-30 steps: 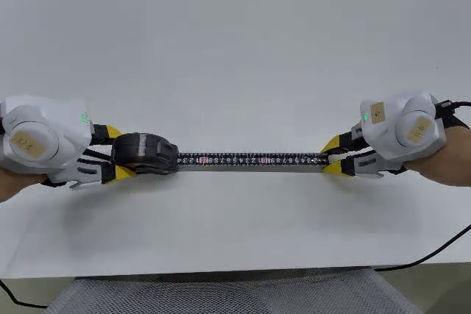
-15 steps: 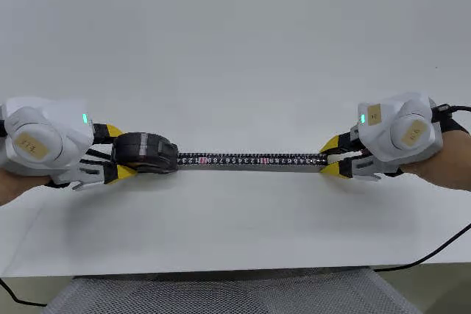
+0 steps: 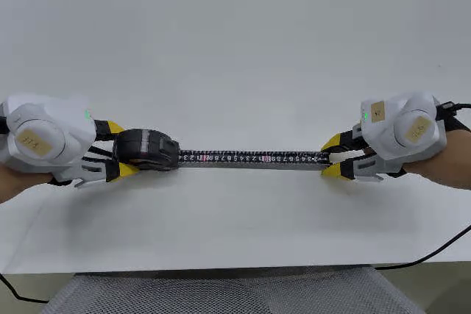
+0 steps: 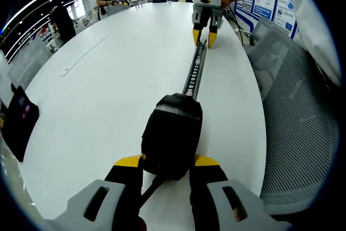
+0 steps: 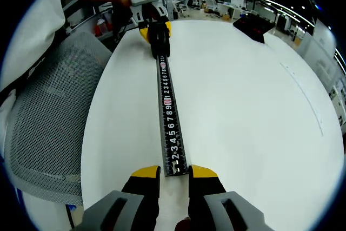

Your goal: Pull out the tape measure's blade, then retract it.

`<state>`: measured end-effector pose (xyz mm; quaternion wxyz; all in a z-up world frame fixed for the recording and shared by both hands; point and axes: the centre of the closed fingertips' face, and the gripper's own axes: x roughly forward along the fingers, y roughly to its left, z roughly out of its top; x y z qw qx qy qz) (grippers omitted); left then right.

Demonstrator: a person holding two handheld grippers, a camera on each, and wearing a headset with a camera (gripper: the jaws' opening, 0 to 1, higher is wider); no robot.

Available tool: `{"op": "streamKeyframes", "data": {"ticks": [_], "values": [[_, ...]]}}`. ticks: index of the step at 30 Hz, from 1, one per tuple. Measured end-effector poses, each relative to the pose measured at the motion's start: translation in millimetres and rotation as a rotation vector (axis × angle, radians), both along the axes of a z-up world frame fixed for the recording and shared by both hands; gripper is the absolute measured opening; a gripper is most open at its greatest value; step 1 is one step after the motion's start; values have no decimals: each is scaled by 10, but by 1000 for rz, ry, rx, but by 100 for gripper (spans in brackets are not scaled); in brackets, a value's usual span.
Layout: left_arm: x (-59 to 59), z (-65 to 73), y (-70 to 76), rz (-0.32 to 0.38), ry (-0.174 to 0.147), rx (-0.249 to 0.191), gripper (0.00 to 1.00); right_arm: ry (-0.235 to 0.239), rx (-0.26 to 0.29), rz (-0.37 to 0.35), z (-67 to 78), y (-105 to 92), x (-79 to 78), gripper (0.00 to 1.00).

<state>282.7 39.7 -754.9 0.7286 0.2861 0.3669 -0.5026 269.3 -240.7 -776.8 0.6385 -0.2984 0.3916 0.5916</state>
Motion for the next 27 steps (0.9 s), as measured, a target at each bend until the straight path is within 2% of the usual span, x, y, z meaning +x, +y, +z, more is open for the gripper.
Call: {"op": "streamKeyframes", "data": {"ticks": [5, 9, 16, 18, 20, 21, 23, 27], "values": [[-10, 15, 1, 0, 0, -1, 30, 3, 0, -9, 5, 10, -14, 19], [-41, 28, -8, 14, 14, -16, 39, 36, 19, -32, 19, 43, -67, 25], [-49, 39, -12, 15, 14, -21, 39, 26, 17, -37, 27, 21, -40, 27], [-47, 49, -23, 24, 20, -31, 41, 26, 29, -53, 42, 19, -16, 27], [-56, 64, -45, 37, 38, -54, 42, 34, 42, -70, 65, 26, -11, 28], [-51, 74, -53, 64, 52, -74, 43, 43, 51, -87, 74, 33, -10, 30], [-38, 85, -43, 66, 48, -80, 46, 63, 71, -108, 86, 53, -28, 32], [-35, 103, -26, 89, 50, -97, 49, 74, 90, -141, 104, 75, -38, 36]]}}
